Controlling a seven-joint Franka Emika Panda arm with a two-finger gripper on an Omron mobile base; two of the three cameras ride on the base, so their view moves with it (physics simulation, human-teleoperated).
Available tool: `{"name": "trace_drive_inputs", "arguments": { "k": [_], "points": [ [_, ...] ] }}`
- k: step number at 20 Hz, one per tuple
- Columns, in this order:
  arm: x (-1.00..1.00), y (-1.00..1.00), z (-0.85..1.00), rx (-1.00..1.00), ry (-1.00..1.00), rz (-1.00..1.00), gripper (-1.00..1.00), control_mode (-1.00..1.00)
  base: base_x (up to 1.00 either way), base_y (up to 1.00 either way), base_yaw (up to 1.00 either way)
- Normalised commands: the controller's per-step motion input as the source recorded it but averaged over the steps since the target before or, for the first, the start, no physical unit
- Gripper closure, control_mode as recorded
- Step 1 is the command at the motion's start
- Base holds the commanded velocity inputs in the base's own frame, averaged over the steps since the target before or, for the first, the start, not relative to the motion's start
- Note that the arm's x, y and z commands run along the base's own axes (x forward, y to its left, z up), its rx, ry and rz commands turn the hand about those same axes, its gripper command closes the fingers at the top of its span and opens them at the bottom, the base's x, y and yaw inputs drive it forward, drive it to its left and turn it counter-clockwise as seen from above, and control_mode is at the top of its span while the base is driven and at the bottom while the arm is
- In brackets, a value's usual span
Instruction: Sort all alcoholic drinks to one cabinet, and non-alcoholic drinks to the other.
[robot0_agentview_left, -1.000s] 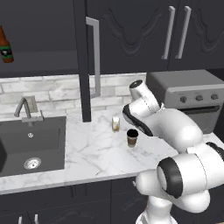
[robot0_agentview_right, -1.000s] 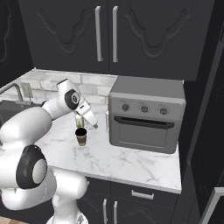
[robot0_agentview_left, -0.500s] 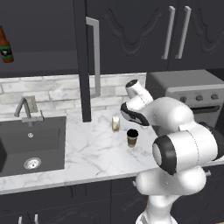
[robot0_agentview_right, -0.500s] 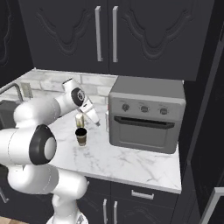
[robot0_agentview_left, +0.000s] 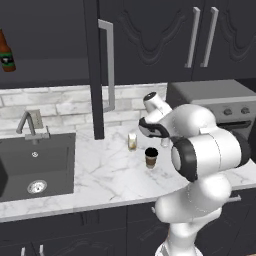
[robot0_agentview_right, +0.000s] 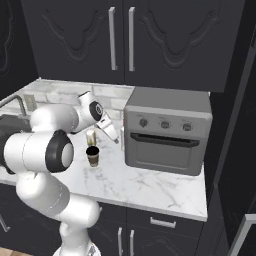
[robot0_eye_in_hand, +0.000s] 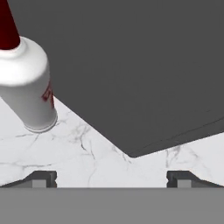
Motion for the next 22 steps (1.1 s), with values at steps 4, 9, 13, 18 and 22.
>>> {"name": "trace_drive_inputs", "arguments": {
  "k": [4, 9, 13, 18, 22],
  "points": [
    [0.25, -0.11, -0.18, 0.00, -0.01, 0.00, -1.00, -1.00, 0.00, 0.00, 0.00],
    [0.29, -0.04, -0.12, 0.00, 0.00, 0.00, -1.00, -1.00, 0.00, 0.00, 0.00],
    [0.32, -0.03, -0.13, 0.00, 0.00, 0.00, -1.00, -1.00, 0.00, 0.00, 0.00],
    [0.29, -0.05, -0.17, 0.00, 0.00, 0.00, -1.00, -1.00, 0.00, 0.00, 0.00],
    [0.25, -0.04, -0.17, 0.00, -0.01, 0.00, -1.00, -1.00, 0.00, 0.00, 0.00]
  ]
}}
